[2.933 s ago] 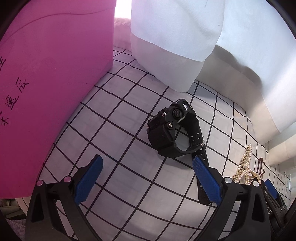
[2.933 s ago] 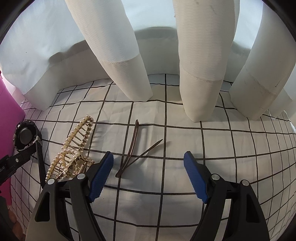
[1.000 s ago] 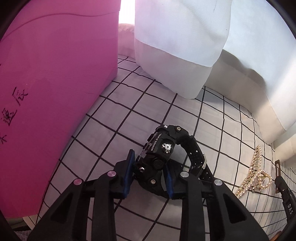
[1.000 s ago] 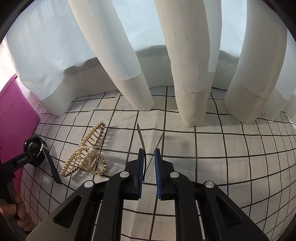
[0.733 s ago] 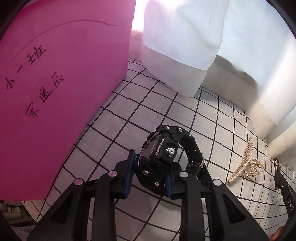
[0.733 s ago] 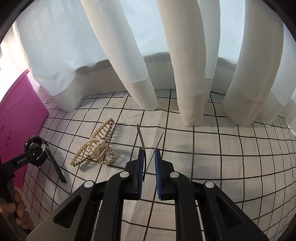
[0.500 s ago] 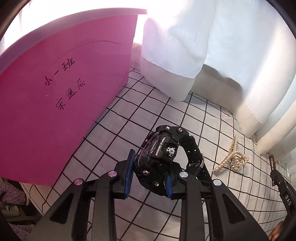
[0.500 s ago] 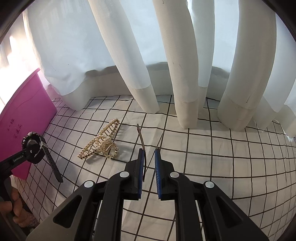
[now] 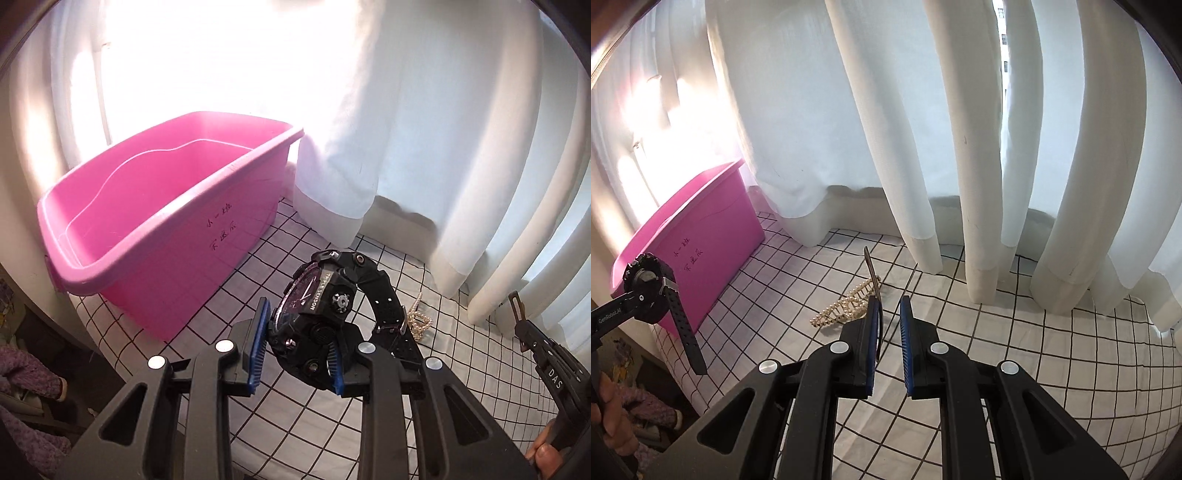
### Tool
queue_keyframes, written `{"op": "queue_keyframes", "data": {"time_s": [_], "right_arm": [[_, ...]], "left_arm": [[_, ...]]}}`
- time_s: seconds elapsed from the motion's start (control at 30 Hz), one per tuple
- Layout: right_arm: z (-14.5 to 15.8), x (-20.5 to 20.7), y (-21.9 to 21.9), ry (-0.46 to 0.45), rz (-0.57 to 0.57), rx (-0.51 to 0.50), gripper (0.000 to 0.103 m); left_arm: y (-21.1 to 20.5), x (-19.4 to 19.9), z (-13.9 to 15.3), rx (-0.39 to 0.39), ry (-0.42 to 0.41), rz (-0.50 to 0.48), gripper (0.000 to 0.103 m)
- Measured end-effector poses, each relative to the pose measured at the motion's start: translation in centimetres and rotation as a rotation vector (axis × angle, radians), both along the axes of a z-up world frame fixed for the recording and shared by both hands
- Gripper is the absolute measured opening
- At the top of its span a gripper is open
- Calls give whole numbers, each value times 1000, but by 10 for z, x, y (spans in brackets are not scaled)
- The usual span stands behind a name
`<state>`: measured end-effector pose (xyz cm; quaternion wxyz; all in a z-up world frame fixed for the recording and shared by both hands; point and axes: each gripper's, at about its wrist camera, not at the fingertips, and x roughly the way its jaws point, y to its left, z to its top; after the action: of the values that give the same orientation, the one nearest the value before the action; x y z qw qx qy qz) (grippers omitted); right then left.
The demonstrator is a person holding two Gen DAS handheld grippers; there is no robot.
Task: Organize jewelry
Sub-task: 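Lift and carry the watch and hair pins over the pink tub with both tools, then open both tools to drop the watch and hair pins into the tub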
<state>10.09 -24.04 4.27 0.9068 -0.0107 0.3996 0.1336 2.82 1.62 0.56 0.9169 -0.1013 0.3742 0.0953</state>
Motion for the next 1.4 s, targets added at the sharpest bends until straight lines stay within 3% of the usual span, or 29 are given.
{"op": "queue_keyframes", "data": {"time_s": [0.23,0.43,0.6,0.8,1.1,1.4], "right_arm": [[29,9,50,-51,167,64,11],[54,21,101,-91,268,81,11],[71,38,154,-122,326,64,12],[76,70,226,-97,380,105,12],[44,117,334,37,483,70,12],[-11,158,399,272,546,-19,12]], "left_arm": [[16,-26,42,57,-51,100,28],[44,-26,67,75,-97,136,28],[84,-13,81,83,-144,138,28],[153,11,84,80,-132,157,28],[243,51,50,31,-13,201,28],[276,90,12,-13,123,184,28]]}}
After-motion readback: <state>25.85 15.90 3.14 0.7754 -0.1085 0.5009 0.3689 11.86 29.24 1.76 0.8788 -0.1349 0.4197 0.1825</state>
